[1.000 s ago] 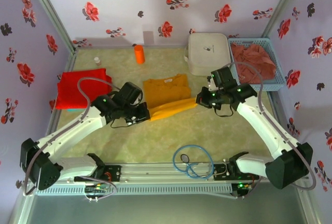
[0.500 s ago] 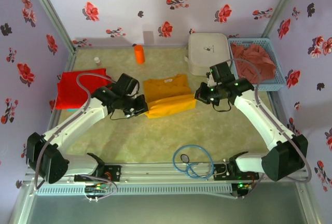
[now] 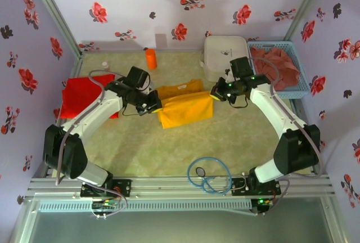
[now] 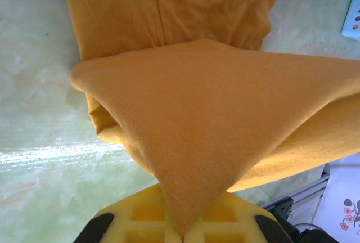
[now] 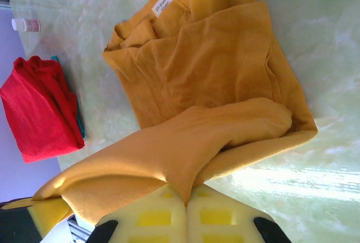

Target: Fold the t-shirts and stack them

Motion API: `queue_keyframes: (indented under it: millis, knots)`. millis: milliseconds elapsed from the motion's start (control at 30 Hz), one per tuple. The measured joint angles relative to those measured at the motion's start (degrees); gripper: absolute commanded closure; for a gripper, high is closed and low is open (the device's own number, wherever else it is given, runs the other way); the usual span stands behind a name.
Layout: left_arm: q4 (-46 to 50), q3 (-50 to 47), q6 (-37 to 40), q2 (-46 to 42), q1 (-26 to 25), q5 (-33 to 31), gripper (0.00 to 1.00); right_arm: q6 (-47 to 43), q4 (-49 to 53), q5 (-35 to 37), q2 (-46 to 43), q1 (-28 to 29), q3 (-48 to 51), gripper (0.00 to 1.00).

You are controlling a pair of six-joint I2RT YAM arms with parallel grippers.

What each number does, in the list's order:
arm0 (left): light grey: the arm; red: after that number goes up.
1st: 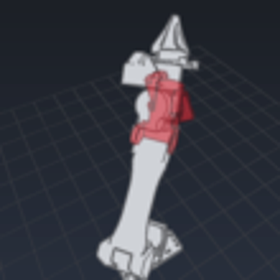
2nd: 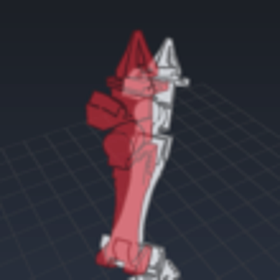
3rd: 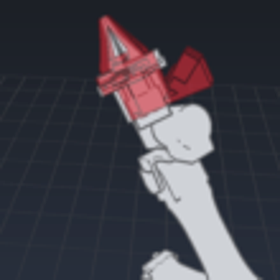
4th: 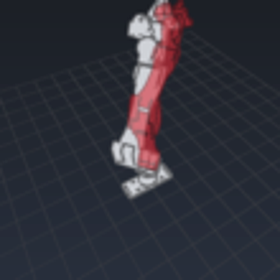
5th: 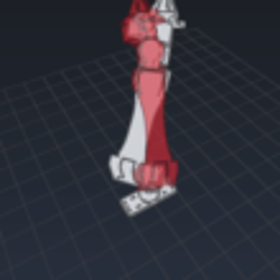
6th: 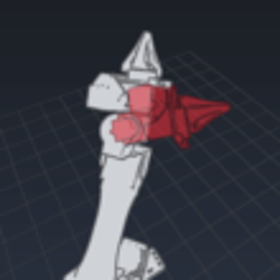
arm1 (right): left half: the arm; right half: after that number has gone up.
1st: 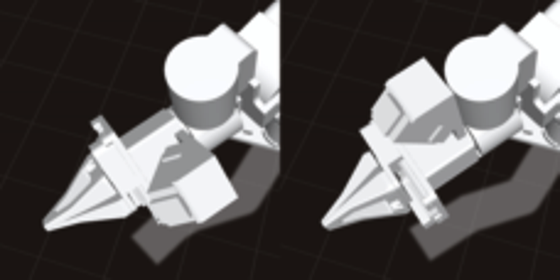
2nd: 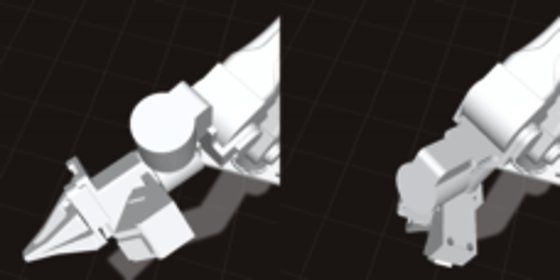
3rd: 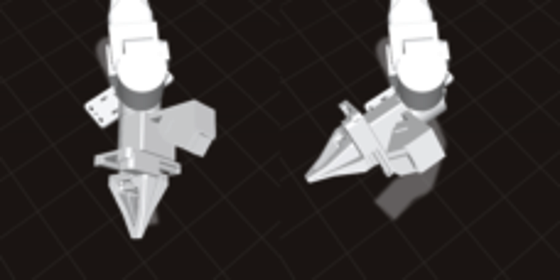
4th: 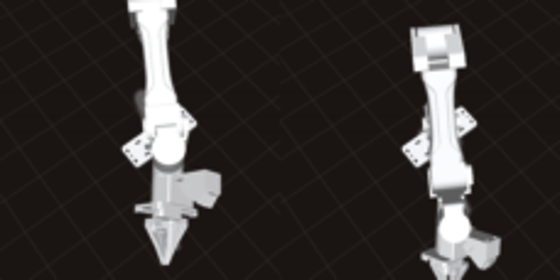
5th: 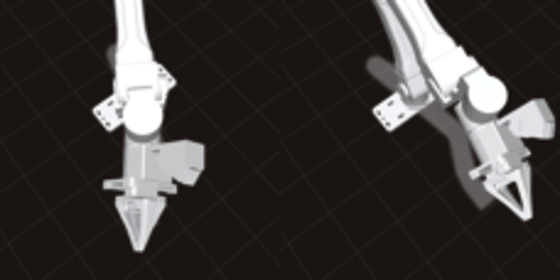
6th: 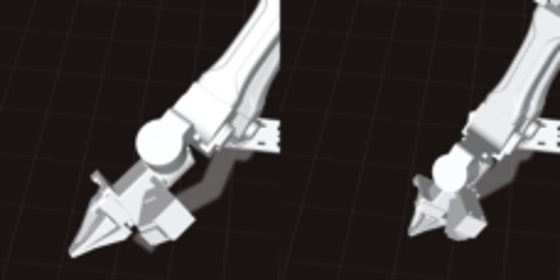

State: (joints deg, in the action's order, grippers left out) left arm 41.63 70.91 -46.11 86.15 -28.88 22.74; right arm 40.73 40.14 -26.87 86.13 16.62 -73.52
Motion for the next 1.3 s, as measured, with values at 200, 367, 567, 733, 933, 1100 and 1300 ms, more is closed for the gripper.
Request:
queue_keyframes:
  millis: [200,367,567,733,933,1100,1300]
  knots:
    - [-0.68,2.14,1.33,3.13,1.99,1.42,1.0,-0.2,-0.52,-0.68,4.26,-0.61,-3.76,1.0]
    - [-0.96,4.61,2.67,7.08,3.69,2.45,1.0,-0.66,-0.94,-1.38,8.87,-1.16,-7.54,1.0]
    - [-2.14,6.38,4.33,11.98,5.77,4.07,0.99,-1.75,-1.42,-2.08,14.95,-1.75,-12.07,1.0]
    - [-2.67,9.16,5.27,15.54,6.97,4.57,0.94,-1.88,-2.03,-2.05,18.93,-1.75,-15.58,0.99]
    - [-4.28,12.11,6.88,20.68,9.44,5.88,0.53,-2.21,-4.59,-2.01,25.49,-1.97,-21.38,0.53]
    - [-5.03,15.26,7.74,25.51,14.67,6.05,0.49,-2.91,-7.04,-1.99,32.46,-2.54,-27.82,0.3]
    - [-5.81,14.93,7.23,23.45,16.35,5.92,0.49,-3.98,-8.52,-1.68,30.93,-2.62,-26.6,0.25]
